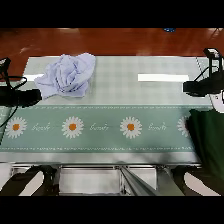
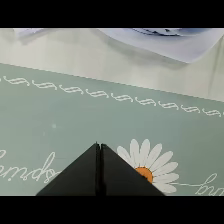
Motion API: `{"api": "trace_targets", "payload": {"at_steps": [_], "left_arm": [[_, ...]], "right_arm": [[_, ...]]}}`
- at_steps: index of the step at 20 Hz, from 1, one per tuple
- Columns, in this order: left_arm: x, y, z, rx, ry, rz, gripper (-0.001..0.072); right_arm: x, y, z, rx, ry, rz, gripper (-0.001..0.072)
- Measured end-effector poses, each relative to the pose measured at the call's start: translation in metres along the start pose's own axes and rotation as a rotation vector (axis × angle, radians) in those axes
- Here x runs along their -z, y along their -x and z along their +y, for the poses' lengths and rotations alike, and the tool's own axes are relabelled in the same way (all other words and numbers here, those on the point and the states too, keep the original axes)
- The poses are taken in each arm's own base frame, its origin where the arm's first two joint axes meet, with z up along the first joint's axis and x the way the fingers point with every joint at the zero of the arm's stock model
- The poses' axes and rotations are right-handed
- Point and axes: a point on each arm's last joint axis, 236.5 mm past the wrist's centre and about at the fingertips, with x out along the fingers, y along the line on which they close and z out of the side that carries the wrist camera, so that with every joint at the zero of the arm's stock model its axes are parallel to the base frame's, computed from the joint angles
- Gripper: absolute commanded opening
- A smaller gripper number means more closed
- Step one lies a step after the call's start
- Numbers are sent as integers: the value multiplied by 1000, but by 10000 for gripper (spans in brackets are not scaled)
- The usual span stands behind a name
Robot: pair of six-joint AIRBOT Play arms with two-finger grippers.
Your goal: Fold the shirts.
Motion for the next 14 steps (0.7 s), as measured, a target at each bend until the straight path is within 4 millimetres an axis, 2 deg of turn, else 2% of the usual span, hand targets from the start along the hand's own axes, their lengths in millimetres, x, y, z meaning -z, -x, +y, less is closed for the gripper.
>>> {"api": "trace_targets", "payload": {"at_steps": [8, 14], "left_arm": [[-1, 0, 0, 0, -17, -4, 28], [-29, 1, 0, -6, -124, -123, 28]], "right_arm": [[0, 0, 0, 0, 0, 0, 19], [0, 0, 0, 0, 0, 0, 19]]}}
